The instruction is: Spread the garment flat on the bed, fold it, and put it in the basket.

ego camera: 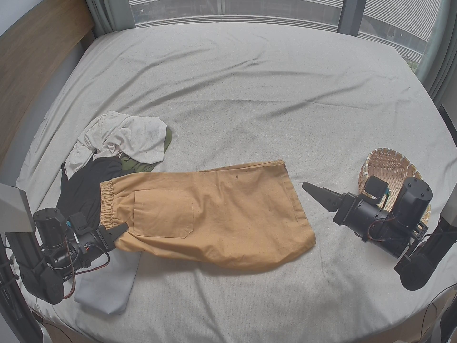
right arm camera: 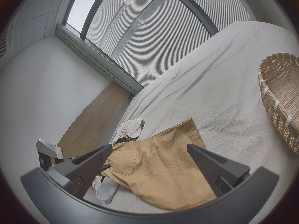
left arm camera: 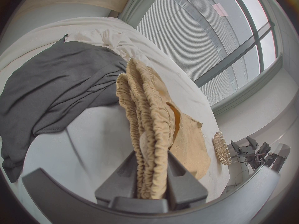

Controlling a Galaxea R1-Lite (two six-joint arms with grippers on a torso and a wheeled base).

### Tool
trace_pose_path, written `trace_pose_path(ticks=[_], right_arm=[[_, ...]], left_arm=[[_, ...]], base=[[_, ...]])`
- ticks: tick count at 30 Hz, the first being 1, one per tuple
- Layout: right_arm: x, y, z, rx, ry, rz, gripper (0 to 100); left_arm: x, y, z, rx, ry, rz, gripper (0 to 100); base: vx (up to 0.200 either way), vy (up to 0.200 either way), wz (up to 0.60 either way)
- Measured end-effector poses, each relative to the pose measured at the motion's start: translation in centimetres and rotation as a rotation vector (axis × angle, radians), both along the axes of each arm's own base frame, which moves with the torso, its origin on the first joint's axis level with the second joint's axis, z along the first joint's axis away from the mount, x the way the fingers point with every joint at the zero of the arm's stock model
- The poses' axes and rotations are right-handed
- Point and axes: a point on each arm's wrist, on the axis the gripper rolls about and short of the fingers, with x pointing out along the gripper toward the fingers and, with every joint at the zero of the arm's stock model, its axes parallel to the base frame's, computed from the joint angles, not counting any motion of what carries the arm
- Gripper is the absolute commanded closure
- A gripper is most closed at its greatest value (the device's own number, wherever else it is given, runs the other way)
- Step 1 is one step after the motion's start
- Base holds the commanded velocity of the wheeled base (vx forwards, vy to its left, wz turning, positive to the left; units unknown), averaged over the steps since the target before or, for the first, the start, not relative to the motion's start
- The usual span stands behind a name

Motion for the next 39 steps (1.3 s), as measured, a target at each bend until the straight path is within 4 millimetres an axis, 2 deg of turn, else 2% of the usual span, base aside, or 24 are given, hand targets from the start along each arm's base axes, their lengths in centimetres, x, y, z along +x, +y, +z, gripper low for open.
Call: trace_pose_path(ticks=[10, 18, 39], right_arm=[[0.0, 0.0, 0.0, 0.000, -0.001, -0.001, 0], [0.2, -0.1, 0.2, 0.004, -0.009, -0.005, 0], [0.3, -0.2, 0.3, 0.006, -0.015, -0.009, 0]], left_arm=[[0.1, -2.0, 1.0, -0.002, -0.047, -0.066, 100], [1.2, -3.3, 1.9, -0.006, -0.109, -0.108, 100], [2.0, -9.4, 3.4, -0.032, -0.213, -0.297, 100]], base=[[0.000, 0.000, 0.00], [0.000, 0.000, 0.00], [0.000, 0.000, 0.00]])
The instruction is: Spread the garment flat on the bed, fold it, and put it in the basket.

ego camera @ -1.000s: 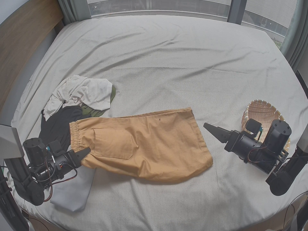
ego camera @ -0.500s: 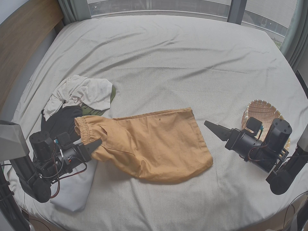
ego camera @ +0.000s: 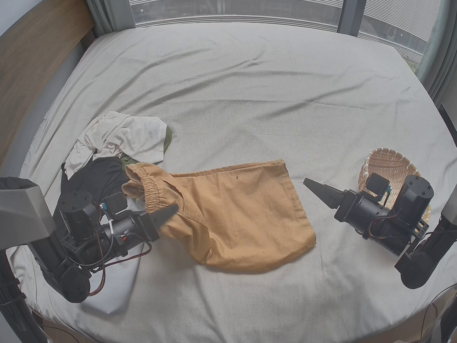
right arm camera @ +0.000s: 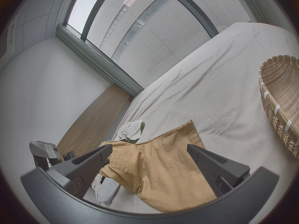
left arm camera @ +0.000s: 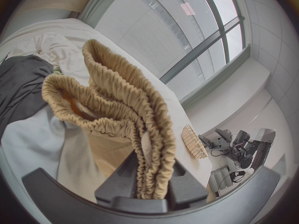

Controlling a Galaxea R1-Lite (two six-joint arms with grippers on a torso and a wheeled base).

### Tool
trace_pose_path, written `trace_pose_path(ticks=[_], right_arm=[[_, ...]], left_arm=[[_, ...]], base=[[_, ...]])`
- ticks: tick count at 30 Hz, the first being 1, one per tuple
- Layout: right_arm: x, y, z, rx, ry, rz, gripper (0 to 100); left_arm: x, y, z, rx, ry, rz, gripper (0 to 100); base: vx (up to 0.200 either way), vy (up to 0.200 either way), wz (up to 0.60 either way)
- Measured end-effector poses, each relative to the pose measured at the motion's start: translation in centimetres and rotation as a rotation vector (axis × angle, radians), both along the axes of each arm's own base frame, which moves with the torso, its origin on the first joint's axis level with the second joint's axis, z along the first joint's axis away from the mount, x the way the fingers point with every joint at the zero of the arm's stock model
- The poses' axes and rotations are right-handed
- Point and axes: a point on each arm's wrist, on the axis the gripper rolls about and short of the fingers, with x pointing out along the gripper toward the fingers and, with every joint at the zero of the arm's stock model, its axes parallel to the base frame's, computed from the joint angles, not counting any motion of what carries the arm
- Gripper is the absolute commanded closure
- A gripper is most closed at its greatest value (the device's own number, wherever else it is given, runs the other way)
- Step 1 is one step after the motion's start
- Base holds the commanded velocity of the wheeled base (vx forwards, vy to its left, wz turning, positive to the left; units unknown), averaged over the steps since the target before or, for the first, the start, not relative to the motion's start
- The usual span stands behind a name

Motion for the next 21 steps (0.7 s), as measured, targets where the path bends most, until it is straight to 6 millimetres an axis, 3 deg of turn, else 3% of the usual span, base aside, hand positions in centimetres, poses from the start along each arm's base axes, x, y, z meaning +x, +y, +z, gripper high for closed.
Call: trace_pose_path(ticks=[21], right_arm=[[0.1, -0.3, 0.1, 0.001, -0.004, -0.013, 0]], left_arm=[[1.8, -6.8, 1.6, -0.019, -0.047, -0.151, 100]], base=[[0.000, 0.000, 0.00]])
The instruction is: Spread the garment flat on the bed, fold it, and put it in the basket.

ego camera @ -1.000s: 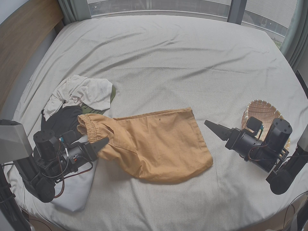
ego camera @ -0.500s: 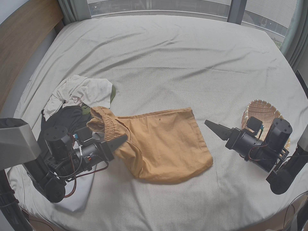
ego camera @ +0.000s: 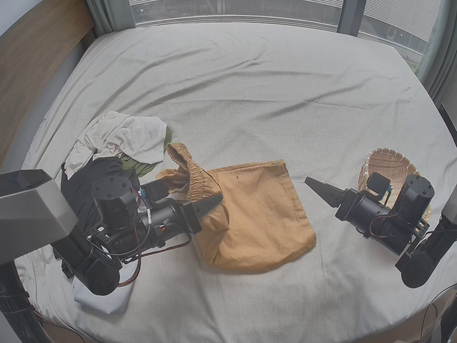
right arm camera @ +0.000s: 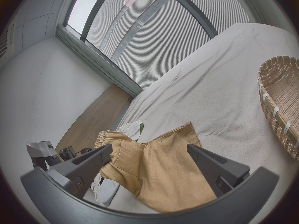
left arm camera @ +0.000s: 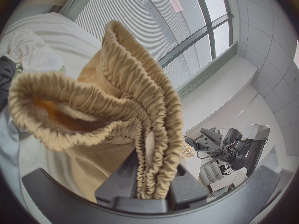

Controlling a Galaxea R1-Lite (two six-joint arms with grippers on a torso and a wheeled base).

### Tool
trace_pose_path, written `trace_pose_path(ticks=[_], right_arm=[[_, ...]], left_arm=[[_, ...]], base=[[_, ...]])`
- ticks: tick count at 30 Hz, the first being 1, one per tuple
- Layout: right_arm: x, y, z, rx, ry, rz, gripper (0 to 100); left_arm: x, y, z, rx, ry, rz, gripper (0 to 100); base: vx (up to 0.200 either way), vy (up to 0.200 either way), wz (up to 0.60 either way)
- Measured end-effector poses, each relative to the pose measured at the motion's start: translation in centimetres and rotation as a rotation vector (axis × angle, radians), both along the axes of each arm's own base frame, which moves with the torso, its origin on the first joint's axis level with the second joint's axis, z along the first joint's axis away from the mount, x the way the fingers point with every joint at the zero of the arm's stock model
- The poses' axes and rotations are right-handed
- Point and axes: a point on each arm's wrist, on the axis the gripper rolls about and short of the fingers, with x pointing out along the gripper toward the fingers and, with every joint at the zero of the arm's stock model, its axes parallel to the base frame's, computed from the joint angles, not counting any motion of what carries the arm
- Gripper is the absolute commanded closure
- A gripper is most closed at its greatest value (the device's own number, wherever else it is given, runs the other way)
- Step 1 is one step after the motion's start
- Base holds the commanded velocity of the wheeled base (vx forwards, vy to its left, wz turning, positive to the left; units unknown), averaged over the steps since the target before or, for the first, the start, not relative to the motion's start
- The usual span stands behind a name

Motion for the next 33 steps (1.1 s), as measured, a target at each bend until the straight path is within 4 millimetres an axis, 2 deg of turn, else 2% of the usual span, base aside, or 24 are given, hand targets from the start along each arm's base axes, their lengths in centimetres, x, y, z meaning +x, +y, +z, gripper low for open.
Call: trace_pose_path(ticks=[17, 33], right_arm=[[0.3, -0.9, 1.0, 0.015, -0.038, -0.022, 0], [0.5, -1.3, 1.4, 0.021, -0.053, -0.038, 0]], left_arm=[[0.4, -5.1, -0.1, 0.011, 0.023, -0.112, 100], [0.7, -8.4, -2.4, 0.040, 0.060, -0.148, 100]], base=[[0.000, 0.000, 0.00], [0.000, 0.000, 0.00]])
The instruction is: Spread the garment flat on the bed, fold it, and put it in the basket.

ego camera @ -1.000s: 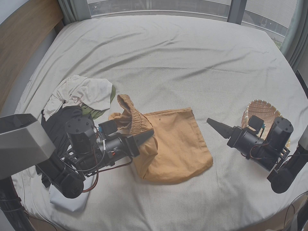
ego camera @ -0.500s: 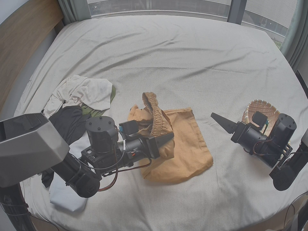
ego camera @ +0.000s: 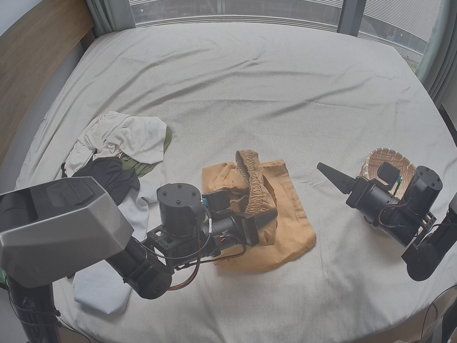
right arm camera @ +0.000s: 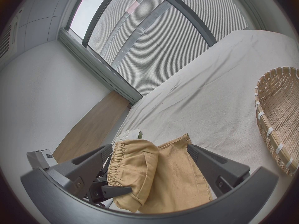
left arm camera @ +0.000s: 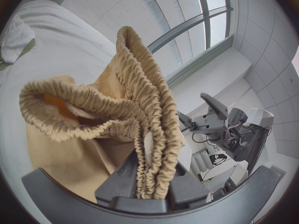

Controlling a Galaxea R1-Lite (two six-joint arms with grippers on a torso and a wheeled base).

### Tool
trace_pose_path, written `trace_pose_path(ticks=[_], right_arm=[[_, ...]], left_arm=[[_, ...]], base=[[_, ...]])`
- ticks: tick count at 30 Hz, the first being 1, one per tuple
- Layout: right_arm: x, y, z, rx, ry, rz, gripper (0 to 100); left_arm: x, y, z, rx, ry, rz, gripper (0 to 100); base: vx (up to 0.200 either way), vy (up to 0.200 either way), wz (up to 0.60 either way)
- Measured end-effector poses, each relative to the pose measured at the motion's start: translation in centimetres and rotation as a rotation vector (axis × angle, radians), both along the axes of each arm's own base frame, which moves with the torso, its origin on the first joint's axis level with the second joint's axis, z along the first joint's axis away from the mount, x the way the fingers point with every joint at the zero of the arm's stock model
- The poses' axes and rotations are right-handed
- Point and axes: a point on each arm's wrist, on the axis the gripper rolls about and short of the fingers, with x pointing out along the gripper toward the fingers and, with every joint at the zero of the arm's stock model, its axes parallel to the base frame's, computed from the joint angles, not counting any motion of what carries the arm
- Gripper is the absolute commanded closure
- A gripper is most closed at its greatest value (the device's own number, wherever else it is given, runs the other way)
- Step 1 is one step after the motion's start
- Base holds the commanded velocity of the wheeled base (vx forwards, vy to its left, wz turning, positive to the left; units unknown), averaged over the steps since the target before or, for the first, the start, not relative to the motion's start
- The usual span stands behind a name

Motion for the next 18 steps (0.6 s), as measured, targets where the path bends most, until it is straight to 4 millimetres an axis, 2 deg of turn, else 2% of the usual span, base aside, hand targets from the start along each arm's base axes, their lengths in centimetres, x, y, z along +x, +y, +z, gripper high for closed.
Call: trace_pose_path(ticks=[11, 18], right_arm=[[-0.1, -0.1, 0.4, 0.005, -0.012, -0.001, 0], [-0.1, -0.2, 0.6, 0.006, -0.019, 0.000, 0]], left_arm=[[0.6, -1.5, -0.6, 0.021, 0.019, -0.015, 100], [0.8, -1.8, -1.1, 0.026, 0.024, -0.018, 100]], base=[[0.000, 0.000, 0.00], [0.000, 0.000, 0.00]])
